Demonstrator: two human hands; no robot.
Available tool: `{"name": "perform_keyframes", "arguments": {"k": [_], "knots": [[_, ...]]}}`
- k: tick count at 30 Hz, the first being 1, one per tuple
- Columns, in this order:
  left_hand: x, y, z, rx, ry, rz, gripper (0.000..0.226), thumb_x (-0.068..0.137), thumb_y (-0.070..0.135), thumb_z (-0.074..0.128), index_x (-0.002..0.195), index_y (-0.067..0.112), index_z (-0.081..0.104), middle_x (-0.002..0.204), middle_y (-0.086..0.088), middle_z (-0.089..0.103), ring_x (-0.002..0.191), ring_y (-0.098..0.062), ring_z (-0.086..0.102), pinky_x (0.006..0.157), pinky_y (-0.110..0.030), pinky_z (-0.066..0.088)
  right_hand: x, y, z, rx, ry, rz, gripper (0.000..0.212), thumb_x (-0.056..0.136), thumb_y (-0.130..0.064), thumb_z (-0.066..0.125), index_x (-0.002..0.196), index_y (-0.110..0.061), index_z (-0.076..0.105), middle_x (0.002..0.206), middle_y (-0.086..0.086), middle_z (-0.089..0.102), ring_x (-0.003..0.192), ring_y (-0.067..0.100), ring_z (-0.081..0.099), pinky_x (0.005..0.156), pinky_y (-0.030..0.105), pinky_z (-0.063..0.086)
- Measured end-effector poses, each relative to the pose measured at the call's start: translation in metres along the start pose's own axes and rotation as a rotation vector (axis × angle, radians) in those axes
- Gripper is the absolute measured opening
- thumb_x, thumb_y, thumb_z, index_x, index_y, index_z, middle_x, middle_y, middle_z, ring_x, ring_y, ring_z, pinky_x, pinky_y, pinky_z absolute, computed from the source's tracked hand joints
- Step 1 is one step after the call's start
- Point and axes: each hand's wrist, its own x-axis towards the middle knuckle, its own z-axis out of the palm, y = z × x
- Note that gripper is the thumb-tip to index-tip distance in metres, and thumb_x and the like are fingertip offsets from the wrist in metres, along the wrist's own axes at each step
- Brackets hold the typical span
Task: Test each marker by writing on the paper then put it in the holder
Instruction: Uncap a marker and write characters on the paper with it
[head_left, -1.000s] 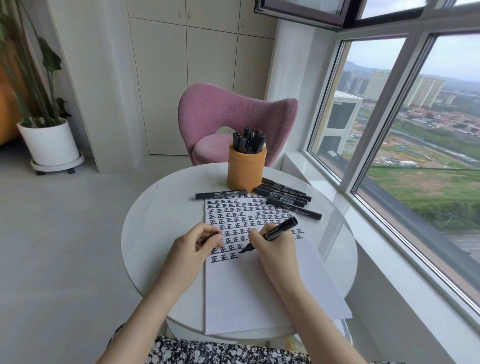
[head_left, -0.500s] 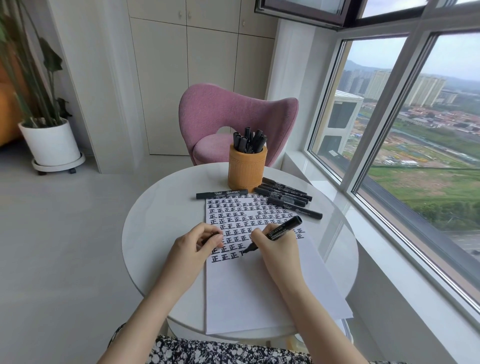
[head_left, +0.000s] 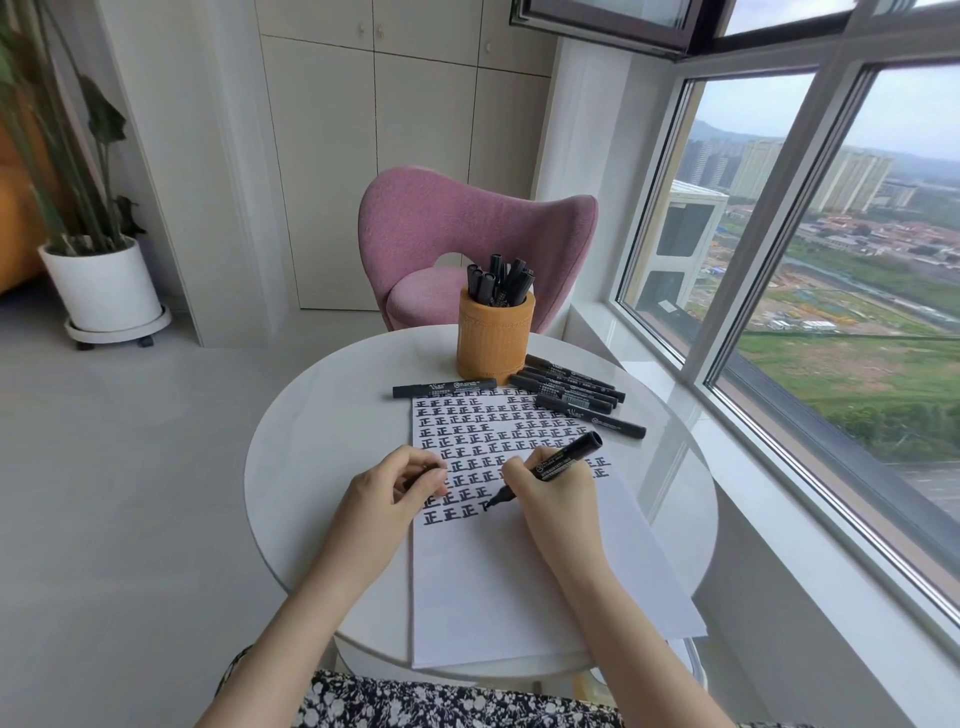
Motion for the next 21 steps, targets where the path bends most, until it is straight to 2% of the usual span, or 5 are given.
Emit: {"name": "perform_keyframes", "arguments": {"k": [6,9,14,19,21], "knots": [[0.0003,-0.0001,-0.0003,0.009,0.004,-0.001,0.007,0.089,0.013,0.060,0.092,0.017,0.065,0.077,0.001,0.072,0.077,0.001,0.066,0.067,-0.008,0.046,0.0018,0.0030,0.0016,0.005,-0.019,0.017,0.030,0.079,-0.011,0.059,0.059,0.005,0.042,0.058,0.010,0.049,0.053,0.010,0.033,0.050,0.023,0.028],[0.0002,0.0006,0.0003,0.010,0.005,0.001,0.007,0.089,0.012,0.060,0.092,0.016,0.065,0.077,0.001,0.071,0.075,0.002,0.065,0.066,-0.006,0.045,0.0016,0.0030,0.0026,-0.015,-0.019,0.015,0.032,0.079,-0.014,0.059,0.063,0.009,0.043,0.061,0.023,0.051,0.056,0.012,0.034,0.054,0.029,0.029],[0.0009,0.0004,0.0008,0.005,0.003,-0.002,0.007,0.089,0.011,0.061,0.093,0.012,0.065,0.078,-0.001,0.071,0.073,0.001,0.065,0.065,-0.007,0.046,0.0002,-0.0006,0.0019,-0.039,-0.021,-0.009,0.033,0.080,-0.012,0.060,0.061,0.006,0.040,0.057,0.008,0.038,0.054,0.012,0.029,0.049,0.025,0.024],[-0.0001,0.0010,0.0005,0.005,0.002,0.000,0.006,0.089,0.010,0.060,0.093,0.011,0.065,0.079,-0.001,0.071,0.073,0.002,0.065,0.065,-0.006,0.046,-0.0008,-0.0010,0.0006,-0.041,-0.030,-0.009,0.025,0.078,-0.009,0.060,0.060,-0.007,0.043,0.057,0.006,0.036,0.053,0.011,0.027,0.048,0.023,0.022],[0.0000,0.0014,0.0006,0.005,0.001,0.000,0.007,0.089,0.010,0.060,0.094,0.011,0.065,0.079,-0.002,0.071,0.073,0.001,0.065,0.064,-0.006,0.045,-0.0009,-0.0012,0.0005,-0.043,-0.040,-0.009,0.024,0.077,-0.009,0.060,0.060,-0.007,0.043,0.057,0.007,0.037,0.054,0.011,0.028,0.048,0.024,0.022]]}}
